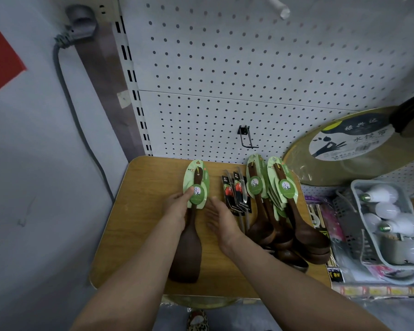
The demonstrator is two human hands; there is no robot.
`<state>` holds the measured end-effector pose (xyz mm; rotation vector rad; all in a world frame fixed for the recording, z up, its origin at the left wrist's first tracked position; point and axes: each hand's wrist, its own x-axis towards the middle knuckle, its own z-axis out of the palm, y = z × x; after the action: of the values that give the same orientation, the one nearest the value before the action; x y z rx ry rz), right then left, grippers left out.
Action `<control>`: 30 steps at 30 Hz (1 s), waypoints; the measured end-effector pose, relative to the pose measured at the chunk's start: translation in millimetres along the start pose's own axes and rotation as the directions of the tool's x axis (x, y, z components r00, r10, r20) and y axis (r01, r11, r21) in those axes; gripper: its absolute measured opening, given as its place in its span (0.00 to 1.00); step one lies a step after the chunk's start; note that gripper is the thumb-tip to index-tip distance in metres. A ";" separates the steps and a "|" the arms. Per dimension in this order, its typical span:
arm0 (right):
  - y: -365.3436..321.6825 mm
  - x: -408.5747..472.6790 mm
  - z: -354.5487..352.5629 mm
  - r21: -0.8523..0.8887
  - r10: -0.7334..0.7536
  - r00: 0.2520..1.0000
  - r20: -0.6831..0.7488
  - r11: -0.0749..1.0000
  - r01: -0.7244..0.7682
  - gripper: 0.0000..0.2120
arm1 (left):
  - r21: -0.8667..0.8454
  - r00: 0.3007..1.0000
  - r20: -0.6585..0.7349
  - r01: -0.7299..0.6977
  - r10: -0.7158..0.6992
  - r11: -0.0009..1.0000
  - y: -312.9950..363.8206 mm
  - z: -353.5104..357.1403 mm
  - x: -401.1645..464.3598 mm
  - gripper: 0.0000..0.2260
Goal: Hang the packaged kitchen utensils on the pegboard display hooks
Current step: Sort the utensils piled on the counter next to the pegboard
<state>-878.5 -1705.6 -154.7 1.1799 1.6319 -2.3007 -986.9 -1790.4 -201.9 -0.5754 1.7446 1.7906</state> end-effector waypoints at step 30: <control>14.8 -141.2 -184.5 0.081 -0.264 0.962 -0.066 0.960 0.268 0.14 | -0.162 0.933 0.137 -0.309 0.332 0.937 -38.5 142.7 -240.3 0.06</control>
<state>-674.0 -1607.1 -102.6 1.1084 1.8260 -2.5469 -770.5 -1672.9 -64.4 -0.1938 1.6851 2.1306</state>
